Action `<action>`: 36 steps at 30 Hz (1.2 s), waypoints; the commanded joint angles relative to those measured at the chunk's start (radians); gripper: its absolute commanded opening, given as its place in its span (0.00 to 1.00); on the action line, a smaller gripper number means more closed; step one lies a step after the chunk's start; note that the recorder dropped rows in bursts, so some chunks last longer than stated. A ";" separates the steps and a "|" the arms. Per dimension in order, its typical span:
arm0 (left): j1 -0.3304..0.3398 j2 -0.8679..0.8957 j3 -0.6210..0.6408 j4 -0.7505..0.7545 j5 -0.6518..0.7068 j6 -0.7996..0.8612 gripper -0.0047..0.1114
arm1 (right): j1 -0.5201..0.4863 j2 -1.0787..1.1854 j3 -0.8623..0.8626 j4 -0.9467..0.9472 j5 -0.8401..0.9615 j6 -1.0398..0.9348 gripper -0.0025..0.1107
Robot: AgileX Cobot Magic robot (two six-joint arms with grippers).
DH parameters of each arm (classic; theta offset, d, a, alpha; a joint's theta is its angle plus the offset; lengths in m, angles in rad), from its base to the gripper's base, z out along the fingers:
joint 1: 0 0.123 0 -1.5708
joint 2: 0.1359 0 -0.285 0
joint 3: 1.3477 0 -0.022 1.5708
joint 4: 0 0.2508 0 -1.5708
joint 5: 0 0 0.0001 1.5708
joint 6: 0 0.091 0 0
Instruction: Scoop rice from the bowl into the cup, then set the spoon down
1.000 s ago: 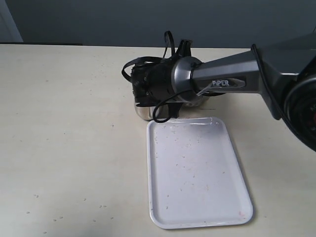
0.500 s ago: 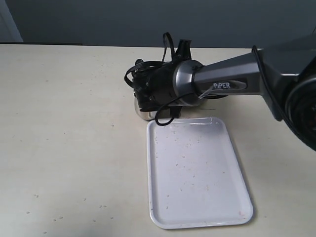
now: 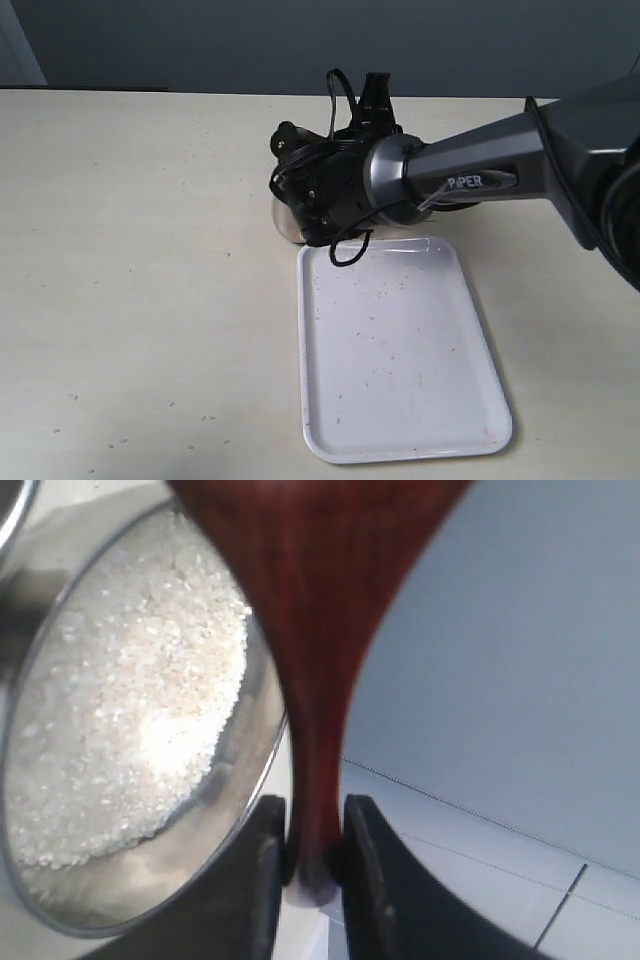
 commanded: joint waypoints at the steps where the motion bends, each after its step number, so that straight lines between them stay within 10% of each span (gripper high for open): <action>1: -0.005 -0.004 -0.002 0.001 -0.012 -0.006 0.04 | 0.001 -0.051 0.003 0.112 0.009 0.008 0.01; 9: -0.005 -0.004 -0.002 0.001 -0.012 -0.006 0.04 | -0.002 -0.162 0.014 0.619 0.150 -0.238 0.01; 36: -0.005 -0.004 -0.002 0.001 -0.012 -0.006 0.04 | -0.003 -0.177 0.166 1.184 0.208 -0.644 0.01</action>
